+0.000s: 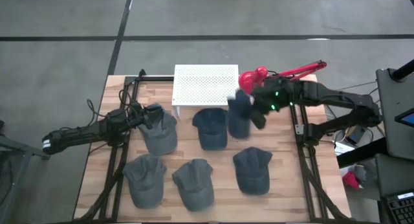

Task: Pick & Place hat
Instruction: Put the top right dark blue cap on the shelf

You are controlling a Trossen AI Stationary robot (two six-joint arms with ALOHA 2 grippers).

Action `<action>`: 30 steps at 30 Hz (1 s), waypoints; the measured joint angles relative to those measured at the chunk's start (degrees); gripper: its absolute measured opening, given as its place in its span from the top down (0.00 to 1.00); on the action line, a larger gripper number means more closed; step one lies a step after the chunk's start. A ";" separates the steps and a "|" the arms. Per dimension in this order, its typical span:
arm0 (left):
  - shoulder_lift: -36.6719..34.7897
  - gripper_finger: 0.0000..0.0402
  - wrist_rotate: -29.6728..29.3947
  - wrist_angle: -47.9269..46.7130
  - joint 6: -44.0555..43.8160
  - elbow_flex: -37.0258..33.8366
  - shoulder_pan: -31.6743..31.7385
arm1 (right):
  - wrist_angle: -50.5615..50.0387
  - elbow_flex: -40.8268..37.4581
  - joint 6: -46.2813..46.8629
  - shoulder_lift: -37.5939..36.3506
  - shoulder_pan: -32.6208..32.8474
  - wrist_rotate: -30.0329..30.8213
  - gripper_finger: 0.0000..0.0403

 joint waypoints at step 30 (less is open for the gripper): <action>0.34 0.65 -0.02 0.04 0.07 0.02 0.00 | -37.66 51.56 -8.06 46.54 -20.09 8.15 0.89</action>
